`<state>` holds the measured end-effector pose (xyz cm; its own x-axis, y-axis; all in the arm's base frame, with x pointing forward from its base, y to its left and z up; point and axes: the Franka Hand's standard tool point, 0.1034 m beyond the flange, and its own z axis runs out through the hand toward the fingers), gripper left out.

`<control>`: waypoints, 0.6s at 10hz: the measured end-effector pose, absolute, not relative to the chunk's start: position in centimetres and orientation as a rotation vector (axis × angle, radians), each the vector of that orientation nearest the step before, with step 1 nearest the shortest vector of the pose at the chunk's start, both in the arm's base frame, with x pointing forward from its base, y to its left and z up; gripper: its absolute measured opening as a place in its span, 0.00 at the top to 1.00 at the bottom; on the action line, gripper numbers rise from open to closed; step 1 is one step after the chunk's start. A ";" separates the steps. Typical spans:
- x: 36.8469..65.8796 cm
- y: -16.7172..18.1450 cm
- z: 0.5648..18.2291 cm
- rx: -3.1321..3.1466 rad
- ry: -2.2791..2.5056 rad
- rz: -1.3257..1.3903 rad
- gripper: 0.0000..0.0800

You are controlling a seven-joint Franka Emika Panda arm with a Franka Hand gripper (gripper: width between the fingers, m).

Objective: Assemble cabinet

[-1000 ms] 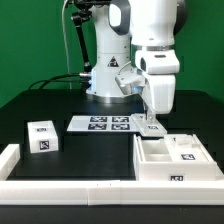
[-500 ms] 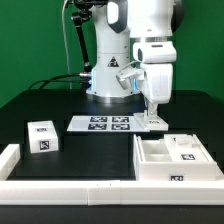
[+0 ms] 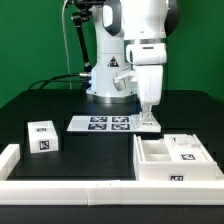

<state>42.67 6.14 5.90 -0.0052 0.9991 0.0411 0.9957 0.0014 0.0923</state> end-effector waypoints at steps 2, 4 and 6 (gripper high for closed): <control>43.3 6.5 6.0 2.265 2.140 0.086 0.92; 43.2 6.4 5.9 2.257 2.148 0.094 0.92; 43.2 6.4 5.8 2.257 2.149 0.094 0.92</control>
Offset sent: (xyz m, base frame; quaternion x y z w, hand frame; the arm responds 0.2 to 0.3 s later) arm 0.0000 0.0000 0.0000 0.0000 0.0000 0.0000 1.0000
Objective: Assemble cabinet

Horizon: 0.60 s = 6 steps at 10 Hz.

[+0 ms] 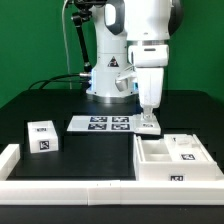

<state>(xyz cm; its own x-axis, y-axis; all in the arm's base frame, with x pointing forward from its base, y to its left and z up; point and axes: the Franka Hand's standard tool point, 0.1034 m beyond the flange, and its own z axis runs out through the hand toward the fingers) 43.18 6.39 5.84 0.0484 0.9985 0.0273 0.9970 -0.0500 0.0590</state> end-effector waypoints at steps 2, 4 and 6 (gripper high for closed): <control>43.5 6.1 5.5 2.254 2.158 0.095 0.92; 43.6 6.2 5.5 2.251 2.162 0.097 0.92; 43.6 6.6 5.5 2.249 2.151 0.144 0.92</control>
Offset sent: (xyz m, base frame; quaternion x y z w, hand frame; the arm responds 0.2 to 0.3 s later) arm 0.0080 0.0055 0.0019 -0.0120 0.0245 -0.0088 0.9996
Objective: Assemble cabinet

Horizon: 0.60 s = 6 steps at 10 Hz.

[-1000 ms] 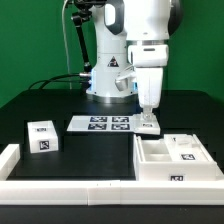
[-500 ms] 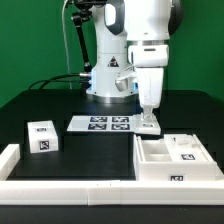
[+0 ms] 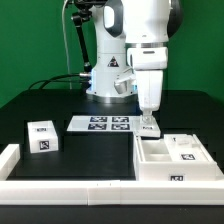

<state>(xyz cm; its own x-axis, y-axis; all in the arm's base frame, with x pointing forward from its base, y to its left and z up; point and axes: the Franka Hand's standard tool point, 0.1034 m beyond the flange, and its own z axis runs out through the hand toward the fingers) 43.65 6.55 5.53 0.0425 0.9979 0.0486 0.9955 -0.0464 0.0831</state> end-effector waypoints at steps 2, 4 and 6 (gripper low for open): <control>43.9 6.6 5.5 2.239 2.148 0.181 0.92; 44.7 6.3 5.6 2.237 2.150 0.160 0.92; 45.4 6.2 5.7 2.238 2.146 0.163 0.92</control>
Offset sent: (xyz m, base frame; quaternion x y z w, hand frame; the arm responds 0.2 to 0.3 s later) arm 0.0187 -0.0026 0.0040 0.0141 0.0001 -0.0143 0.9998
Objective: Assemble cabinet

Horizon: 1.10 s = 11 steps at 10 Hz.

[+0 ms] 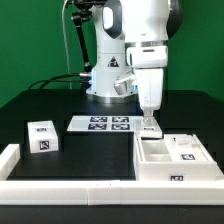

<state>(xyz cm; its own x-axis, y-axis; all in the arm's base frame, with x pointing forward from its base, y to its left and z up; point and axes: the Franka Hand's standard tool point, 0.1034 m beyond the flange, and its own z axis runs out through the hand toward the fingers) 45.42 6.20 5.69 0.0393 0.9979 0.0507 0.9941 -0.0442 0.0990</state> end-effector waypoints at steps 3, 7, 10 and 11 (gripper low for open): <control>45.6 5.9 5.6 2.246 2.147 0.137 0.92; 45.6 5.9 5.5 2.248 2.151 0.122 0.92; 45.7 6.4 5.6 2.239 2.166 0.112 0.92; 45.7 6.4 5.6 2.237 2.169 0.112 0.92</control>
Offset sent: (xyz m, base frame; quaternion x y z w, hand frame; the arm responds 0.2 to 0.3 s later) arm 0.0000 0.0000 0.0000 0.0000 0.0000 0.0000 1.0000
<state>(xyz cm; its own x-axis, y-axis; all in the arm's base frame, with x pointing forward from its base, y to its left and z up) 45.70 6.43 5.64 0.0299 0.9989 0.0351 0.9972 -0.0322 0.0674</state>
